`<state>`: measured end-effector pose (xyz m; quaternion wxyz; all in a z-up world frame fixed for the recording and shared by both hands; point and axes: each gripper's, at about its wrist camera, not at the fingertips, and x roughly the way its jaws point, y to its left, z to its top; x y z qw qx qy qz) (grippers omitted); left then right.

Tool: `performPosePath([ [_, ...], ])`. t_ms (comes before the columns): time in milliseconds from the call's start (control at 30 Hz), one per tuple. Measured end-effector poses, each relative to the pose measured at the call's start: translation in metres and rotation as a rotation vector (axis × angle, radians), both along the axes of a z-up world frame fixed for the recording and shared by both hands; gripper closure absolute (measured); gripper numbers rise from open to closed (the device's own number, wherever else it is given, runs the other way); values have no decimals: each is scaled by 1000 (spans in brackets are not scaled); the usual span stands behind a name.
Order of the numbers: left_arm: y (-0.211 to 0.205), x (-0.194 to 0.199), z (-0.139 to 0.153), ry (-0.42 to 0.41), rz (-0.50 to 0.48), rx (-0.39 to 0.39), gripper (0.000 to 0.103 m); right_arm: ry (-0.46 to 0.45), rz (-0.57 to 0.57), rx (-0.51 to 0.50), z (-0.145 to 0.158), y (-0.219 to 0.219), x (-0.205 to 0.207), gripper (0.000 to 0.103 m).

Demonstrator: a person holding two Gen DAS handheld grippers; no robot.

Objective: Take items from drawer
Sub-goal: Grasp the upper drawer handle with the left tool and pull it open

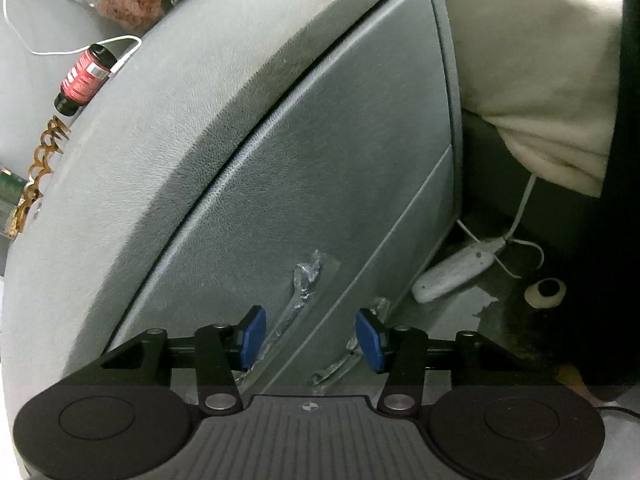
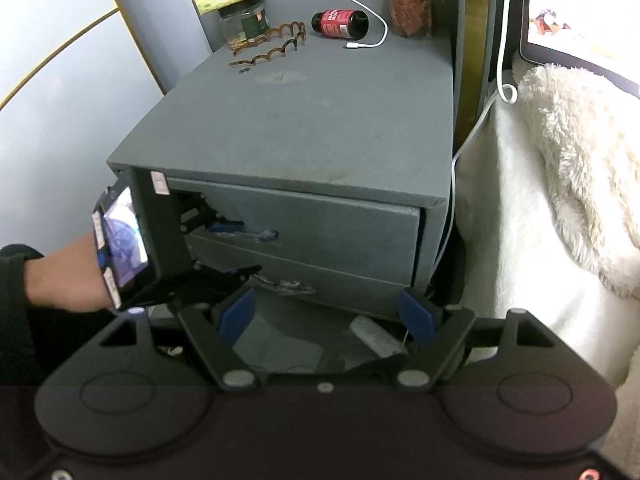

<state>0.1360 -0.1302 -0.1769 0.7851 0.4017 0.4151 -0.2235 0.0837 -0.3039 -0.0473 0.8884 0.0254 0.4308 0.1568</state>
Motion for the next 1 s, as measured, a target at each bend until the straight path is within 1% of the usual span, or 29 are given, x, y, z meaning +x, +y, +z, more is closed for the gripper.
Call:
performPosePath([
  [33, 0, 2, -2, 2, 4, 5, 62, 1, -1, 3, 0, 0, 0, 25],
  [333, 0, -1, -9, -25, -3, 18, 61, 17, -12, 31, 0, -2, 3, 25],
  [367, -1, -2, -9, -25, -6, 21, 60, 18, -12, 32, 0, -2, 3, 25],
  [433, -1, -3, -11, -17, -19, 28, 52, 20, -12, 33, -1, -2, 3, 25],
  [467, -2, -4, -13, -13, -36, 40, 52, 21, -13, 33, -1, -2, 3, 25],
  [567, -3, -5, -15, -19, -47, 54, 52, 25, -17, 38, -1, -3, 4, 25],
  [733, -2, -5, -17, -23, -36, 49, 52, 33, -31, 50, -2, -5, 5, 25],
  [833, -6, -9, -20, -34, -35, 73, 52, 33, -34, 45, -2, -4, 5, 25],
  [933, -6, -13, -17, -20, -44, 87, 52, 35, -39, 41, -2, -4, 6, 25],
  [1000, -6, -19, -17, -2, -68, 102, 52, 35, -43, 40, -3, -4, 6, 25],
])
